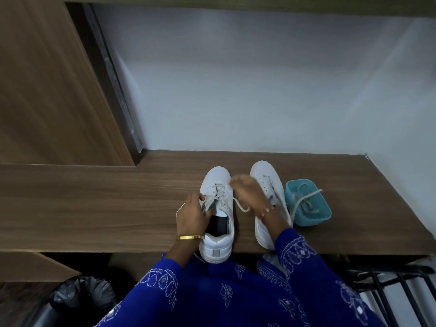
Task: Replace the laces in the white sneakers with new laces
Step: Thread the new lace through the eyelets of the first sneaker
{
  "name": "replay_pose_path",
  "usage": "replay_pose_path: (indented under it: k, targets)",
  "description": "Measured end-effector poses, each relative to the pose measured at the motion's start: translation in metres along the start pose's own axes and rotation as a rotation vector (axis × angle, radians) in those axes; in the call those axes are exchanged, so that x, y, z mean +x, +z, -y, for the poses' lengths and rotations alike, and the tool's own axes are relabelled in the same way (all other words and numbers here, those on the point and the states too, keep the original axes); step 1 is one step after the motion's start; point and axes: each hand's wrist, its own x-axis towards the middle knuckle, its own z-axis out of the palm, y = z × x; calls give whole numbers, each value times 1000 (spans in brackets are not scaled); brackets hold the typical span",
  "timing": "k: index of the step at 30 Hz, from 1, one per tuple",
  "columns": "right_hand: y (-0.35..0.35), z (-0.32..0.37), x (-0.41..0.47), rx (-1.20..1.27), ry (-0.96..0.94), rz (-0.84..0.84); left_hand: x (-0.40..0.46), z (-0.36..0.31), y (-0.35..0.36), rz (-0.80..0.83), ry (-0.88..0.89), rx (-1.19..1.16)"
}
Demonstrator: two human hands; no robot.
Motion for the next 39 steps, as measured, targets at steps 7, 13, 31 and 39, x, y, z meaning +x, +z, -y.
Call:
replay_pose_path:
  k: [7, 13, 31, 39]
  targets:
    - [24, -25, -4, -438, -55, -70, -1, 2, -2, 48, -48, 45]
    - [-23, 22, -1, 193, -129, -720, 0, 0, -1, 52, -26, 106]
    - [32, -42, -5, -506, -161, -127, -2, -2, -3, 106, -116, 60]
    - [-23, 5, 6, -30, -89, -664, -2, 0, -1, 85, -94, 78]
